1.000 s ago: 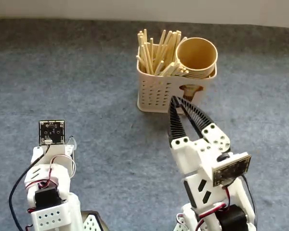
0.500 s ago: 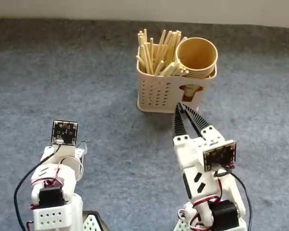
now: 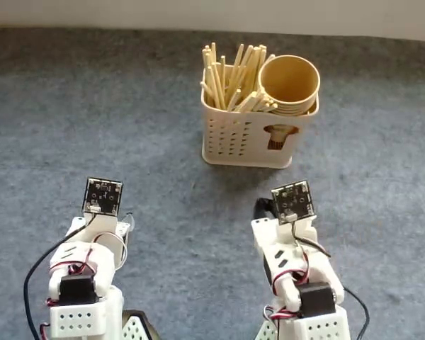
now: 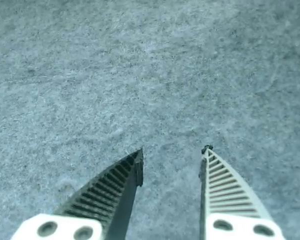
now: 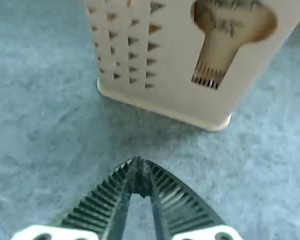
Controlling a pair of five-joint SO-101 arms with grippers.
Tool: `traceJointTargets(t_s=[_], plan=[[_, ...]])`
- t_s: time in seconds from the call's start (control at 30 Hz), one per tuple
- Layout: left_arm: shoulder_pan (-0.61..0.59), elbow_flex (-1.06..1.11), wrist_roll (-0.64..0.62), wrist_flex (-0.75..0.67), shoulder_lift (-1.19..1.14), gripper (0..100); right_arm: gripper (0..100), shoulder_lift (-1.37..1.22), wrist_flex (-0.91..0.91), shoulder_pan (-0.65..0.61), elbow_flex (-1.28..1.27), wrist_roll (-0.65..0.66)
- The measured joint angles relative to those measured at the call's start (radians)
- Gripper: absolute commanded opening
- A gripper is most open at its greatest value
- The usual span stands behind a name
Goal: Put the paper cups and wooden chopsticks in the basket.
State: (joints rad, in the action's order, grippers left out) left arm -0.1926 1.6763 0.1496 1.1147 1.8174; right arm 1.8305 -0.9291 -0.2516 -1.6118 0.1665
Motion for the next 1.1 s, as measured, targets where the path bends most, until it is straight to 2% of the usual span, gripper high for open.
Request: traceJointTargets(t_s=[0.3, 0.37, 0.63, 0.93, 1.1], plan=[[0.000, 0.000, 0.000, 0.000, 0.000, 19, 0.5, -0.002, -0.012, 0.192, -0.060, 0.000], [0.000, 0.000, 0.000, 0.000, 0.000, 19, 0.5, -0.002, -0.038, 0.204, -0.060, -0.012], [-0.017, 0.000, 0.000, 0.000, 0.000, 19, 0.5, -0.002, -0.176, 0.232, -0.060, -0.230], [-0.023, 0.000, 0.000, 0.002, 0.000, 19, 0.5, -0.002, -0.311, 0.264, -0.060, -0.245], [0.058, 0.000, 0.000, 0.114, 0.000, 19, 0.5, -0.002, -0.313, 0.265, -0.060, -0.250]])
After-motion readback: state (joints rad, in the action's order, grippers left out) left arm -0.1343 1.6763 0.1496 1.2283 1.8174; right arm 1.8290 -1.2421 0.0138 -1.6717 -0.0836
